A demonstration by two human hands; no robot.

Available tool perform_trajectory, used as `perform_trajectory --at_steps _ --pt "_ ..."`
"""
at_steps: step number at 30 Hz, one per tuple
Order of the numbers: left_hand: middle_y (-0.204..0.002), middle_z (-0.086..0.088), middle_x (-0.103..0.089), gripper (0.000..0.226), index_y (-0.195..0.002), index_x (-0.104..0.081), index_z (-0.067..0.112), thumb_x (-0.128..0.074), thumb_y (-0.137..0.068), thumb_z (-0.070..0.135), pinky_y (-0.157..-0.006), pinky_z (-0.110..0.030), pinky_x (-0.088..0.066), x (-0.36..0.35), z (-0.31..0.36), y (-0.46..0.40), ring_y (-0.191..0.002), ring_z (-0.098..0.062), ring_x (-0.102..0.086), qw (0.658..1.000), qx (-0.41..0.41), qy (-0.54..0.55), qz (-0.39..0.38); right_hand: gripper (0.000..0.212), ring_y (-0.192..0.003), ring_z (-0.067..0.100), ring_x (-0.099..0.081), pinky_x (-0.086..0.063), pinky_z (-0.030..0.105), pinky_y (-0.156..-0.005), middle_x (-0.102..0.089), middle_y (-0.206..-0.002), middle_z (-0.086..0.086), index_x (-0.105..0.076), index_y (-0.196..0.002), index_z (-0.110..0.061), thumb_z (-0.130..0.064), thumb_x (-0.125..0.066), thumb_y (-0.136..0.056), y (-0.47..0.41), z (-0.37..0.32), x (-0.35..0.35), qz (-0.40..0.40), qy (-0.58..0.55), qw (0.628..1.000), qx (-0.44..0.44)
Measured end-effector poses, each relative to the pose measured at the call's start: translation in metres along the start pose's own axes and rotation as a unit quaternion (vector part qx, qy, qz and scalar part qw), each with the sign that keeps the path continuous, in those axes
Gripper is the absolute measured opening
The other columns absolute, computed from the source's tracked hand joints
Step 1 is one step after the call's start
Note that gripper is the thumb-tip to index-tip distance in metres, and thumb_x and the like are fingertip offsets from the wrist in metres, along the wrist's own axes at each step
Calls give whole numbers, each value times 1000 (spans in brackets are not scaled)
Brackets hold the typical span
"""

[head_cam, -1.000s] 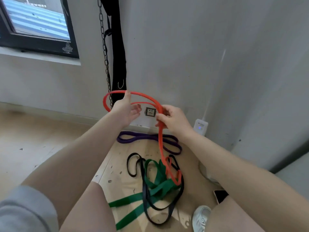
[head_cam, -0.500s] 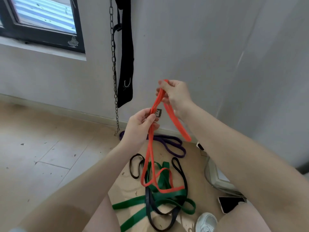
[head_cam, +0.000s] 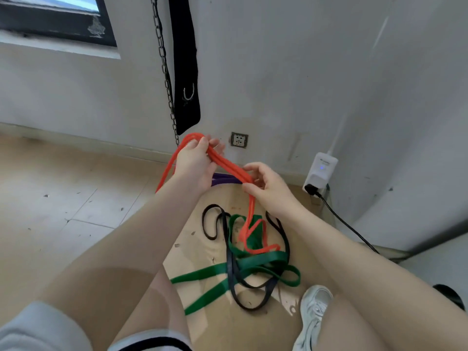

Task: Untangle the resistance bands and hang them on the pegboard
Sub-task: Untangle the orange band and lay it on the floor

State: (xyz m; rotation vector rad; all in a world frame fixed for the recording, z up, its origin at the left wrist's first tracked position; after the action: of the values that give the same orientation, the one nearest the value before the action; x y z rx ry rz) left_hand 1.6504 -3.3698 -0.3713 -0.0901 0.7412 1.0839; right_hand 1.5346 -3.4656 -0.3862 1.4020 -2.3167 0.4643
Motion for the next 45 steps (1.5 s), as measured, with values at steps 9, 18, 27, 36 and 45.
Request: perform_trajectory --at_steps 9,18,27,36,45 --pt "-73 -8 -72 38 -81 -66 4 -53 -91 39 -66 -27 -53 53 -33 19 -68 -19 -66 844 137 -517 -25 25 -100 6 -58 -42 16 -88 -63 -105 -7 -60 -117 -15 -12 -53 -93 -18 -44 23 -50 138 984 103" --pt "-100 4 -69 22 -113 -60 18 -56 -91 20 -84 -20 -52 -41 -13 40 -92 -4 -65 784 -166 -548 -242 23 -80 0 -59 -43 16 -73 -66 -94 -3 -46 -110 -19 -12 -57 -91 -9 -42 39 -17 93 991 96" --pt "-85 0 -65 17 -105 -61 14 -49 -94 18 -83 -33 -51 -68 -6 67 -85 -14 -62 722 -263 -599 -224 17 -77 5 -56 -46 24 -76 -57 -83 -7 -58 -90 -19 -3 -61 -84 20 33 36 -141 52 989 0" --pt "-74 3 -52 21 -115 -50 19 -38 -98 18 -76 -35 -47 -28 1 55 -73 -15 -51 843 -186 -474 -174 5 -86 21 -63 -52 41 -86 -64 -84 -1 -60 -88 -23 -18 -60 -89 16 49 70 16 112 993 -23" --pt "-73 4 -53 23 -108 -61 28 -43 -98 18 -78 -26 -52 -25 7 65 -74 -10 -55 912 -174 -329 -172 13 -58 5 -57 -46 18 -56 -68 -75 1 -47 -89 -21 -13 -56 -91 16 -58 73 24 -32 997 64"
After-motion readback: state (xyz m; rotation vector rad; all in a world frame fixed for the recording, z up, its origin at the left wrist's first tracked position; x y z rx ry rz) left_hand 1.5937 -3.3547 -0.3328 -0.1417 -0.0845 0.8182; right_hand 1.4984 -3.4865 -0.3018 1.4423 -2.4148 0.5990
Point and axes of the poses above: each hand's wrist, its own y-axis away from the middle knuckle, its own x-axis out of the back of the hand, z = x × y, the point moved 7 cm from there along -y, towards the middle knuckle
